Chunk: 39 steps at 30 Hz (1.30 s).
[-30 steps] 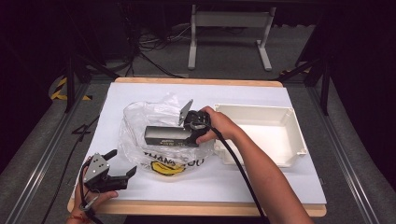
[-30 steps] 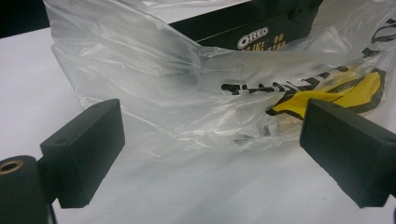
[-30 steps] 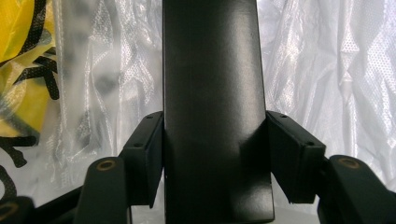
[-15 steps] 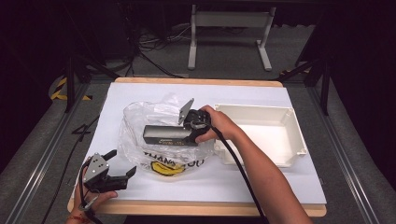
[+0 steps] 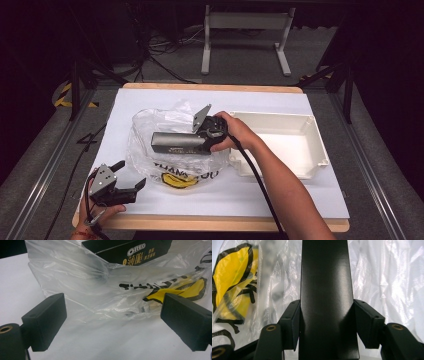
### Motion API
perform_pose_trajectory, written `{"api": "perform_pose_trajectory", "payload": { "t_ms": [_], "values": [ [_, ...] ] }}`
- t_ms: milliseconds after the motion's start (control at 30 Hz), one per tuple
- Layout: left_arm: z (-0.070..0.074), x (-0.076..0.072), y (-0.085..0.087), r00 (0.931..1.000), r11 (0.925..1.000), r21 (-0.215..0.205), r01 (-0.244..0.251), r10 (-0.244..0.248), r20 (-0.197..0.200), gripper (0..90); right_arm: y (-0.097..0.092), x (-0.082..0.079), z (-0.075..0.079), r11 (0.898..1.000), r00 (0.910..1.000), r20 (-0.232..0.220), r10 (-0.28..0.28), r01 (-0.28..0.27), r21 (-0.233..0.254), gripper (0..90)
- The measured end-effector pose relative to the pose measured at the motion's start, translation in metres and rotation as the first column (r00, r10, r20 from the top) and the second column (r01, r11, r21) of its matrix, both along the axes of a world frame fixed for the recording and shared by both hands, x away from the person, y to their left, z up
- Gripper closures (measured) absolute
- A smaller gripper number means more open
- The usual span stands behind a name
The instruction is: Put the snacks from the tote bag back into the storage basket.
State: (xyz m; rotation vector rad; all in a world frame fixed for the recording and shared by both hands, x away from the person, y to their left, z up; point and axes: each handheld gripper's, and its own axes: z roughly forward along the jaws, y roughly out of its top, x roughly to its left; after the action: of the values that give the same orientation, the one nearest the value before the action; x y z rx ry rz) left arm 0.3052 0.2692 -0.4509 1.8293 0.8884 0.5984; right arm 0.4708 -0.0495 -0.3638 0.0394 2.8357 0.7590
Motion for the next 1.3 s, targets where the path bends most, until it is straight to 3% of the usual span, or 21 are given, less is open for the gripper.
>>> {"api": "perform_pose_trajectory", "payload": {
  "t_ms": [667, 1300],
  "values": [
    [0.000, 0.000, -0.001, 1.0000, 1.0000, 0.003, -0.006, 0.006, -0.002, 7.6, -0.015, -0.008, 0.034, 0.998, 0.9995, 0.031, 0.009, -0.011, 0.064, 43.4],
    [0.000, 0.000, -0.001, 1.0000, 0.9999, 0.007, -0.009, 0.009, -0.002, 7.7, -0.024, -0.013, 0.046, 0.997, 0.9988, 0.044, 0.019, -0.022, 0.068, 43.3]
  ]
}}
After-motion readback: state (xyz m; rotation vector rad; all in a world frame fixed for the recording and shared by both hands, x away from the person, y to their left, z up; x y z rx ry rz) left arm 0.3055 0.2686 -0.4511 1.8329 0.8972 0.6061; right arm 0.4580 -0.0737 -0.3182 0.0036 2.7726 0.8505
